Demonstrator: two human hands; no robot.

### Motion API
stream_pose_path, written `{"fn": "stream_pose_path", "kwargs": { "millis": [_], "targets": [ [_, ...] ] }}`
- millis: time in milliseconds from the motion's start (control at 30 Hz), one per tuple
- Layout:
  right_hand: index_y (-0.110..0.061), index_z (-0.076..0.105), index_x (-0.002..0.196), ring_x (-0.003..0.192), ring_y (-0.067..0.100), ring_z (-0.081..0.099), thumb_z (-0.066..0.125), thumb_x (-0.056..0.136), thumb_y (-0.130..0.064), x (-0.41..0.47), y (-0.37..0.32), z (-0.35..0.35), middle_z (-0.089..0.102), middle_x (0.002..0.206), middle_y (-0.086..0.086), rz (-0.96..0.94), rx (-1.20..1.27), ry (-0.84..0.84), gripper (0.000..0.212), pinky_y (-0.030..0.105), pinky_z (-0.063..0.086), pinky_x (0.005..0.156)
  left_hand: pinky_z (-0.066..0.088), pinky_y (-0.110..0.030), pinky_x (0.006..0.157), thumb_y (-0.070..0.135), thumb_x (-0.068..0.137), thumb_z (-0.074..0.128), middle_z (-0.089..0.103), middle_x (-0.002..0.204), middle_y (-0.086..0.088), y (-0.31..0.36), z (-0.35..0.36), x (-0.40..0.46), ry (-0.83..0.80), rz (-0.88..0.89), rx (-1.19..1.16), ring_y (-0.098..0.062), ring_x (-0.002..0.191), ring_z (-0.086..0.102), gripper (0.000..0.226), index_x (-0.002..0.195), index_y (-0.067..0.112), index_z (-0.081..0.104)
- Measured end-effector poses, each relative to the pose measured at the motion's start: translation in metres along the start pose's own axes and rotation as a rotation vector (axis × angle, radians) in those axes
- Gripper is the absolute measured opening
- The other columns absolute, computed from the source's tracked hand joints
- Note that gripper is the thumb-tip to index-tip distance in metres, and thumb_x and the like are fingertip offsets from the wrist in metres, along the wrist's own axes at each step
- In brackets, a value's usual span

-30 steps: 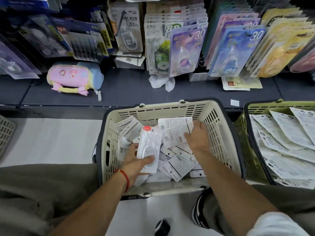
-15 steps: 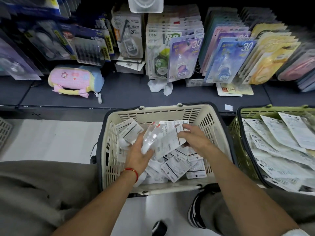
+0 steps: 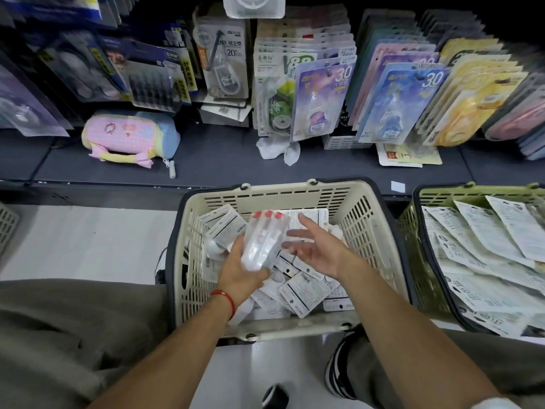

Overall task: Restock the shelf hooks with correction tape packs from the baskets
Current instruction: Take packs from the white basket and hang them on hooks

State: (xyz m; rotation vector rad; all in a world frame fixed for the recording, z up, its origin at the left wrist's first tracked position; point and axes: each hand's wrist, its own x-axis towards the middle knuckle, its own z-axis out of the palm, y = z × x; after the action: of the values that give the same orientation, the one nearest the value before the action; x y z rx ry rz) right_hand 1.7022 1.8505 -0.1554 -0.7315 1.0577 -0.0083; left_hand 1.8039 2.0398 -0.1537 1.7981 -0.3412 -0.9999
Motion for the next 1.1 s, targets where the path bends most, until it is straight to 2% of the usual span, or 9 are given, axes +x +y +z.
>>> {"fn": "stream_pose_path", "kwargs": {
  "millis": [100, 167, 300, 433, 567, 733, 867, 933, 1100],
  "targets": [
    [-0.002, 0.061, 0.137, 0.102, 0.033, 0.073, 0.068, 0.102, -0.028, 0.023, 0.008, -0.016, 0.070, 0.124, 0.020, -0.336, -0.781, 0.549, 0.044, 0.038, 0.059, 0.089, 0.067, -0.046, 0.075, -0.006, 0.082, 0.081, 0.068, 0.127, -0.002, -0.006, -0.005, 0.003, -0.003, -0.135, -0.208, -0.027, 0.106, 0.074, 0.075, 0.129, 0.045, 0.053],
    [-0.007, 0.054, 0.143, 0.123, 0.038, 0.063, 0.066, 0.102, -0.020, 0.035, 0.009, -0.025, 0.057, 0.141, 0.021, -0.409, -0.919, 0.697, 0.045, 0.038, 0.052, 0.094, 0.066, -0.050, 0.077, -0.007, 0.082, 0.081, 0.070, 0.125, -0.002, -0.010, -0.009, 0.002, -0.001, -0.174, -0.277, -0.029, 0.107, 0.075, 0.076, 0.129, 0.047, 0.056],
    [-0.002, 0.059, 0.135, 0.122, 0.039, 0.062, 0.070, 0.101, -0.029, 0.052, 0.007, -0.033, 0.059, 0.134, 0.022, -0.314, -0.959, 0.618, 0.045, 0.044, 0.053, 0.101, 0.065, -0.056, 0.081, -0.002, 0.082, 0.084, 0.073, 0.127, -0.002, -0.014, -0.016, 0.002, -0.012, -0.213, -0.308, -0.032, 0.112, 0.073, 0.079, 0.136, 0.048, 0.055],
    [-0.007, 0.068, 0.100, 0.086, 0.021, 0.062, 0.071, 0.100, -0.027, 0.041, 0.004, -0.025, 0.067, 0.096, 0.005, -0.427, -0.841, 0.533, 0.020, 0.026, 0.040, 0.076, 0.064, -0.054, 0.086, 0.003, 0.082, 0.085, 0.073, 0.125, 0.003, -0.003, -0.018, 0.000, 0.055, -0.139, -0.173, -0.026, 0.111, 0.073, 0.075, 0.125, 0.056, 0.054],
    [-0.016, 0.054, 0.083, 0.073, 0.023, 0.058, 0.068, 0.092, -0.010, 0.008, -0.017, -0.011, 0.061, 0.077, 0.004, -0.513, -0.747, 0.380, 0.018, 0.027, 0.047, 0.059, 0.060, -0.038, 0.089, 0.004, 0.085, 0.082, 0.067, 0.131, 0.003, 0.013, -0.014, -0.001, 0.124, 0.050, 0.000, -0.023, 0.114, 0.068, 0.085, 0.149, 0.041, 0.042],
    [-0.009, 0.054, 0.091, 0.072, 0.029, 0.079, 0.068, 0.091, -0.010, -0.046, -0.061, 0.004, 0.071, 0.104, 0.021, -0.431, -0.507, 0.219, 0.013, 0.044, 0.066, 0.060, 0.060, -0.021, 0.078, 0.018, 0.082, 0.088, 0.064, 0.126, 0.016, 0.034, -0.003, -0.006, -0.007, 0.215, 0.048, 0.002, 0.105, 0.069, 0.096, 0.143, 0.067, 0.032],
    [-0.016, 0.065, 0.116, 0.101, 0.034, 0.073, 0.072, 0.089, -0.011, -0.081, -0.080, 0.018, 0.061, 0.125, 0.014, -0.361, -0.350, 0.160, 0.029, 0.045, 0.066, 0.065, 0.054, -0.050, 0.108, 0.036, 0.075, 0.093, 0.059, 0.146, 0.012, 0.045, 0.012, -0.016, -0.152, 0.240, -0.025, -0.018, 0.135, 0.059, 0.097, 0.147, 0.062, 0.034],
    [-0.009, 0.068, 0.119, 0.096, 0.032, 0.073, 0.072, 0.092, -0.011, -0.097, -0.090, 0.024, 0.061, 0.126, 0.013, -0.327, -0.340, 0.134, 0.028, 0.045, 0.066, 0.066, 0.056, -0.050, 0.105, 0.034, 0.069, 0.096, 0.064, 0.140, 0.013, 0.050, 0.017, -0.017, -0.159, 0.286, -0.035, -0.018, 0.129, 0.064, 0.101, 0.148, 0.055, 0.038],
    [-0.004, 0.077, 0.103, 0.073, 0.035, 0.076, 0.068, 0.101, -0.022, -0.137, -0.123, 0.047, 0.072, 0.101, 0.018, -0.291, -0.313, 0.021, 0.021, 0.046, 0.067, 0.080, 0.060, -0.023, 0.085, 0.017, 0.064, 0.100, 0.071, 0.120, 0.024, 0.083, 0.023, -0.021, -0.079, 0.416, -0.137, -0.004, 0.110, 0.071, 0.100, 0.137, 0.058, 0.045]
  ]
}}
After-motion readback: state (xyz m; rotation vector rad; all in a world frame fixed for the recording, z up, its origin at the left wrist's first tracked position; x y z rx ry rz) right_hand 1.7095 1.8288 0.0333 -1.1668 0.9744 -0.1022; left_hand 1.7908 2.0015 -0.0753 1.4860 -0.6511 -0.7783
